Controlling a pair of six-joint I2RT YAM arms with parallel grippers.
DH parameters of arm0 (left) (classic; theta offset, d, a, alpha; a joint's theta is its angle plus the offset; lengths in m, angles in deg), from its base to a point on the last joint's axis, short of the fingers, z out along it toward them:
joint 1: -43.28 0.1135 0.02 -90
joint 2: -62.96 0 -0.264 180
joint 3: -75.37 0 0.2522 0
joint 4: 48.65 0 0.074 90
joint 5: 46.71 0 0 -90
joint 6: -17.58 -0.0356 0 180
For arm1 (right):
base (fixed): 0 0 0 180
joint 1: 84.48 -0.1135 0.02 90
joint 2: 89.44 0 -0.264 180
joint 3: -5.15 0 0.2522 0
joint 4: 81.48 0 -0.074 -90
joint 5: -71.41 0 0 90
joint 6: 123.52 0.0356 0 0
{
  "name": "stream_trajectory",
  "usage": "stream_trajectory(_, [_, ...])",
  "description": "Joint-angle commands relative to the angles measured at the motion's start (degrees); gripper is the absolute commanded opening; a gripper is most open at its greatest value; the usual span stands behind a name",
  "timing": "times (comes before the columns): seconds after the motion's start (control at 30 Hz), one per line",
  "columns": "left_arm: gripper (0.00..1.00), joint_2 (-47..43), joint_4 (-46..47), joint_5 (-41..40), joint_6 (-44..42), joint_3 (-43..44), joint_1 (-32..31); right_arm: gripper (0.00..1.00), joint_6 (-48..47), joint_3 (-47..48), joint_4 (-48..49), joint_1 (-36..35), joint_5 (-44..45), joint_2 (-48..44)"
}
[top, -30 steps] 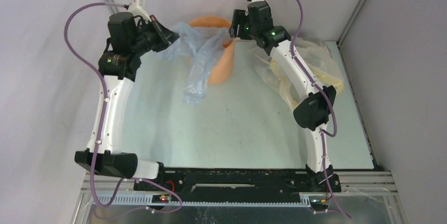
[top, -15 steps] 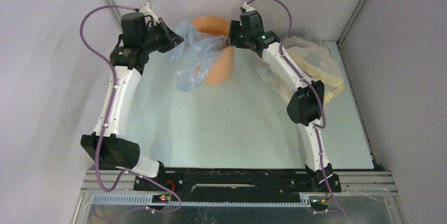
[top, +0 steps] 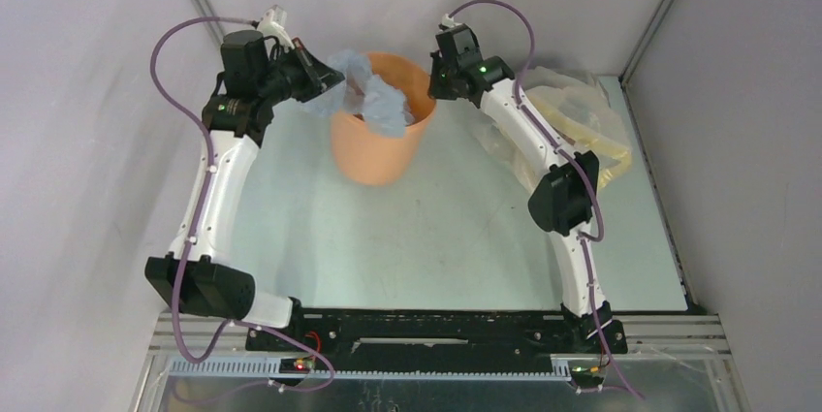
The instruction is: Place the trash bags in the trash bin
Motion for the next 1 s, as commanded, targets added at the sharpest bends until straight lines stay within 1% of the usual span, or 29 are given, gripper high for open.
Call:
stream_trajectory(0.0, [0.0,-6.0,3.5,5.3,2.3,-0.7,0.2,0.0,0.0,-0.1,-2.9,0.2,0.4,-9.3])
stream_trajectory(0.07, [0.0,-8.0,3.5,5.9,2.7,-1.8,0.1,0.0,-1.8,-1.1,-5.4,-0.3,1.9,-11.2])
stream_trajectory(0.17, [0.01,-11.0,3.5,7.1,3.3,-3.7,-0.7,0.0,-4.9,-4.4,-8.4,-2.1,6.9,-14.8])
stream_trajectory(0.3, [0.01,-12.7,3.5,10.0,4.2,-5.0,-3.1,0.0,-6.9,-14.7,-8.9,-3.5,9.0,-21.7])
stream_trajectory(0.4, [0.01,-12.9,3.5,12.5,4.6,-4.8,-5.7,0.0,-8.0,-25.2,-6.8,-4.3,9.8,-29.2])
stream_trajectory(0.5, [0.01,-13.0,3.2,12.8,4.7,-4.7,-9.2,0.0,-8.1,-34.4,-4.4,-4.5,11.1,-35.6])
stream_trajectory(0.67, [0.01,-11.6,3.3,12.1,4.9,-6.1,-12.9,0.0,-9.1,-45.9,-0.2,-4.6,13.9,-42.9])
stream_trajectory(0.8, [0.0,-11.5,4.1,10.3,5.2,-7.8,-14.9,0.0,-10.5,-51.1,3.4,-4.5,16.1,-46.4])
stream_trajectory(0.83, [0.0,-11.5,4.6,9.8,5.6,-8.3,-15.2,0.02,-10.8,-52.0,4.5,-4.5,16.0,-47.0])
stream_trajectory(0.87, [0.0,-11.5,5.1,9.8,6.0,-8.7,-15.4,0.07,-11.2,-52.6,5.5,-4.5,15.7,-47.4])
stream_trajectory(0.93, [0.01,-11.2,5.7,9.8,7.3,-9.4,-15.9,0.35,-12.0,-52.8,6.8,-4.6,14.2,-47.9])
stream_trajectory(0.97, [0.01,-10.9,5.7,10.1,7.7,-9.5,-16.1,0.44,-12.4,-52.5,6.7,-4.6,13.9,-48.1])
